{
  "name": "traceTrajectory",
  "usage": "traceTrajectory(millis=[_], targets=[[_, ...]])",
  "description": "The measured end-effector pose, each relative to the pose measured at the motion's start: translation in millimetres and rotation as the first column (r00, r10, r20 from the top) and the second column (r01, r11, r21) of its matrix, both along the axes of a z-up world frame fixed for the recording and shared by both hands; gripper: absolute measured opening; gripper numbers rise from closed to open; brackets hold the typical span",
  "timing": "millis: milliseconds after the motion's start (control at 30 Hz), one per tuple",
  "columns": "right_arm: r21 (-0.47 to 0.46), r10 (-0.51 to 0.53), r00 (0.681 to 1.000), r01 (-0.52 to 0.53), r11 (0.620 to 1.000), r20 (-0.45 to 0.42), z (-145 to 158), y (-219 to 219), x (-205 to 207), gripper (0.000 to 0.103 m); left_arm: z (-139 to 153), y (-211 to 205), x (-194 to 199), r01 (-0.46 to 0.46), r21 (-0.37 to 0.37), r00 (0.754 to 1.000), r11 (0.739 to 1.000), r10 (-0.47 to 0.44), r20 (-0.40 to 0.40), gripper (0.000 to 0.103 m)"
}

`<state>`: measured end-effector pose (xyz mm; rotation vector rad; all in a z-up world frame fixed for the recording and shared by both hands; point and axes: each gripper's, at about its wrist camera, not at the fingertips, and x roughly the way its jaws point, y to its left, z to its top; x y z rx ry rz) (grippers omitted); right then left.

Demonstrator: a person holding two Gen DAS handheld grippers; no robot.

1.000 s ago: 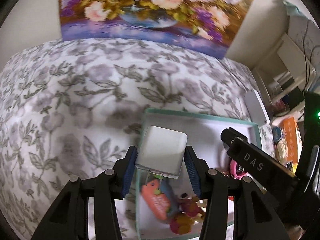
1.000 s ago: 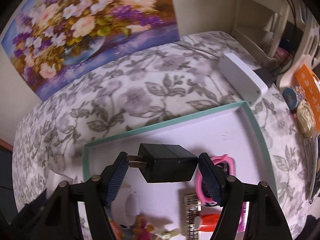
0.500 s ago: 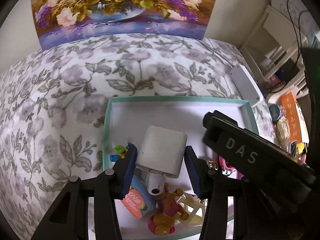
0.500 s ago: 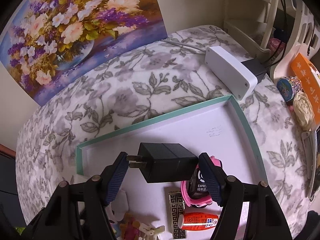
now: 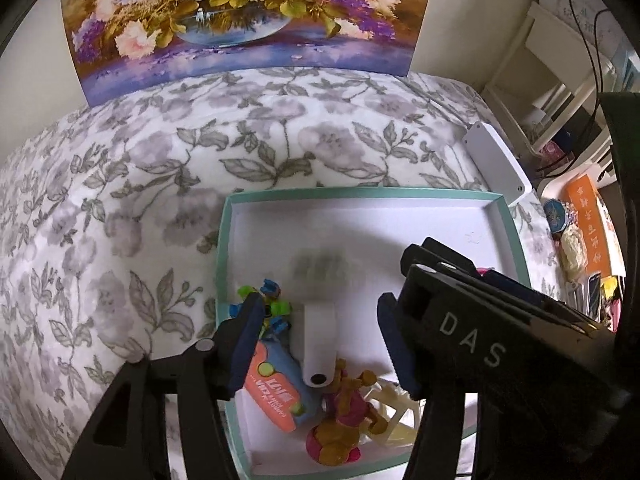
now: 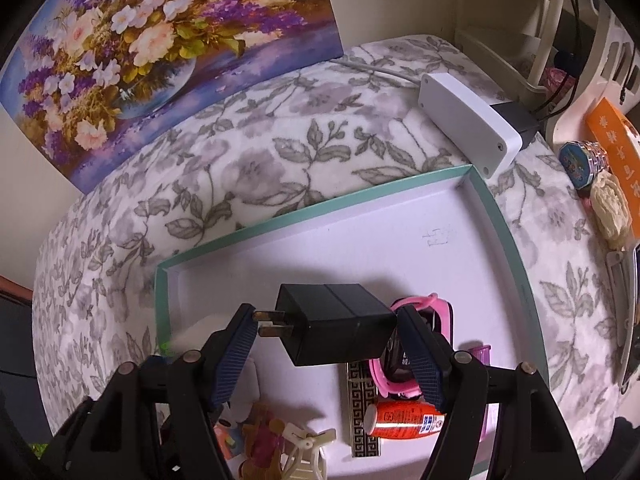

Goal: Organize rigid objects
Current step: 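Open the right tool to drop the black charger while the left tool releases the white charger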

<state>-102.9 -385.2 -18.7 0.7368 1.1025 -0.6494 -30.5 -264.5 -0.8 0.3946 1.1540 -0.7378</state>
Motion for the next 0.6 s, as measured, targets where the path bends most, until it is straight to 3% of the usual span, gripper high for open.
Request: traceTrajectory(millis=[400, 467, 500, 600], targets=[[-0.007, -0.007, 1.000, 0.007, 1.000, -0.009, 10, 8, -8, 0.079, 5, 28, 6, -0.040, 0.012, 0.999, 0.999, 0.040, 0.000, 0.063], [-0.013, -0.004, 1.000, 0.004, 1.000, -0.013, 13, 11, -8, 0.079, 6, 36, 8, -0.055, 0.009, 0.998, 0.998, 0.055, -0.005, 0.068], [-0.018, -0.003, 1.000, 0.002, 1.000, -0.016, 14, 12, -8, 0.079, 7, 40, 9, -0.064, 0.003, 0.998, 0.998, 0.064, -0.010, 0.078], [-0.036, 0.012, 1.000, -0.013, 0.999, -0.022, 18, 18, -7, 0.079, 8, 55, 14, -0.098, -0.012, 0.995, 0.995, 0.098, -0.030, 0.079]])
